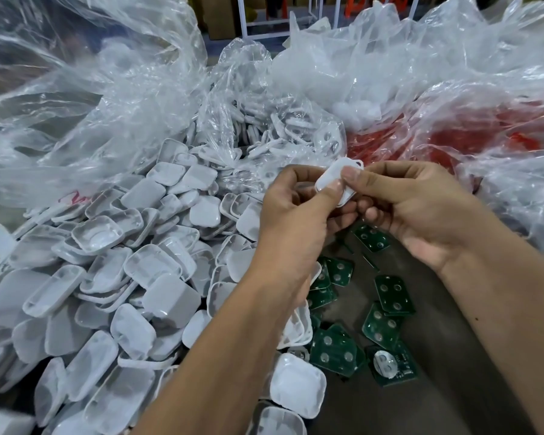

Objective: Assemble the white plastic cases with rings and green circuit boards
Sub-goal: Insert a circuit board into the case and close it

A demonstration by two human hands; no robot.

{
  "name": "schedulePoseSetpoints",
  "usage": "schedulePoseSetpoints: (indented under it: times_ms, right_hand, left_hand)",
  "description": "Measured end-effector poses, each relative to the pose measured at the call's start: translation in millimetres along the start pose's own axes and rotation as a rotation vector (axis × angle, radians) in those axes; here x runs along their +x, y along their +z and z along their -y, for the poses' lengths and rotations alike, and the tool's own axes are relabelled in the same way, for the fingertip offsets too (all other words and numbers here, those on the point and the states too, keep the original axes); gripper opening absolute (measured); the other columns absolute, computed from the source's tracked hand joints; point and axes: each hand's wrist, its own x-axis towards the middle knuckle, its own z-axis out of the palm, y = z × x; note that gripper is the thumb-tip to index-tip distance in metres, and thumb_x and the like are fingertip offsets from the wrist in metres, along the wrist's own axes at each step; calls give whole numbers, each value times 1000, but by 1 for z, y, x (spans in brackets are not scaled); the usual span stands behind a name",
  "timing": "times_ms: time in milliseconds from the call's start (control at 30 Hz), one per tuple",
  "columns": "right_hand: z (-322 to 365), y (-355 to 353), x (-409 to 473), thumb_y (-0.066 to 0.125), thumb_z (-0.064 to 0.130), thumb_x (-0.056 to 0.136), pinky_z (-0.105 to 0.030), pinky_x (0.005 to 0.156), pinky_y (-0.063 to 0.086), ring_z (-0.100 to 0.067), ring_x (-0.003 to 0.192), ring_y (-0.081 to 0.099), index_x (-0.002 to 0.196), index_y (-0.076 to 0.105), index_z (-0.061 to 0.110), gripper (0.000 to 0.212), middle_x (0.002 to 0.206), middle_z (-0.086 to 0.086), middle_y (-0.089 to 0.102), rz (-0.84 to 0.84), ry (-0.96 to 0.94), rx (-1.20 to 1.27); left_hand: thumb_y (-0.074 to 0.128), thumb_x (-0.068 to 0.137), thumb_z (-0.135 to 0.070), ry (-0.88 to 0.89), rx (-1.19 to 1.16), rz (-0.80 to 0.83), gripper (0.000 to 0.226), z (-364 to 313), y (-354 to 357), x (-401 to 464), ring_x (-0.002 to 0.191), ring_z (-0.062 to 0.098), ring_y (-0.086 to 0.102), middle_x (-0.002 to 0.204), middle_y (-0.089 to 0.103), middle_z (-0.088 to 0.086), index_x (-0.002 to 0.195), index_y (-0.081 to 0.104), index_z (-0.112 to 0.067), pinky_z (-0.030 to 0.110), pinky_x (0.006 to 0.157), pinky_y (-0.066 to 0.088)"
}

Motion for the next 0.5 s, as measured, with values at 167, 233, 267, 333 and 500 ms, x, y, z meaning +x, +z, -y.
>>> schedulePoseSetpoints:
  times_ms: [167, 233, 267, 333, 500]
  right_hand:
    - [-2, 3, 1, 83, 18, 64, -14, 44, 50, -7, 45, 58, 82, 70, 1, 28, 59, -5, 65, -6, -15, 39]
    - [-4, 3, 1, 83, 18, 63, -15, 46, 52, -8, 45, 58, 83, 69, 2, 30, 60, -6, 66, 0, -23, 46]
    - [-4, 3, 1, 84, 18, 63, -15, 46, 52, -9, 46, 59, 84, 68, 3, 30, 62, -6, 66, 6, -26, 48]
    - [-4, 2, 2, 84, 17, 62, -16, 47, 53, -10, 48, 60, 89, 67, 4, 35, 64, -8, 67, 28, -27, 42]
    - [-1, -4, 1, 80, 15, 71, -18, 46, 50, -12, 54, 62, 106, 75, 11, 36, 76, -9, 69, 118, -80, -70]
  left_hand:
    - [72, 95, -8, 33, -61, -46, 8, -2, -1, -2, 84, 34, 78, 81, 73, 10, 101, 68, -5, 34, 74, 65]
    - [72, 95, -8, 45, -73, -68, 12, -1, -2, -1, 78, 31, 78, 77, 73, 9, 104, 68, -1, 34, 72, 65]
    - [72, 95, -7, 51, -72, -77, 12, -1, -2, 0, 74, 28, 77, 76, 73, 8, 104, 69, 0, 33, 70, 65]
    - [72, 94, -5, 36, -69, -78, 10, -1, -5, 1, 73, 28, 77, 78, 75, 10, 103, 71, -2, 32, 68, 65]
    - [75, 92, -7, -72, -38, -56, 9, -5, -11, 4, 69, 24, 74, 86, 76, 20, 100, 74, -4, 26, 60, 60]
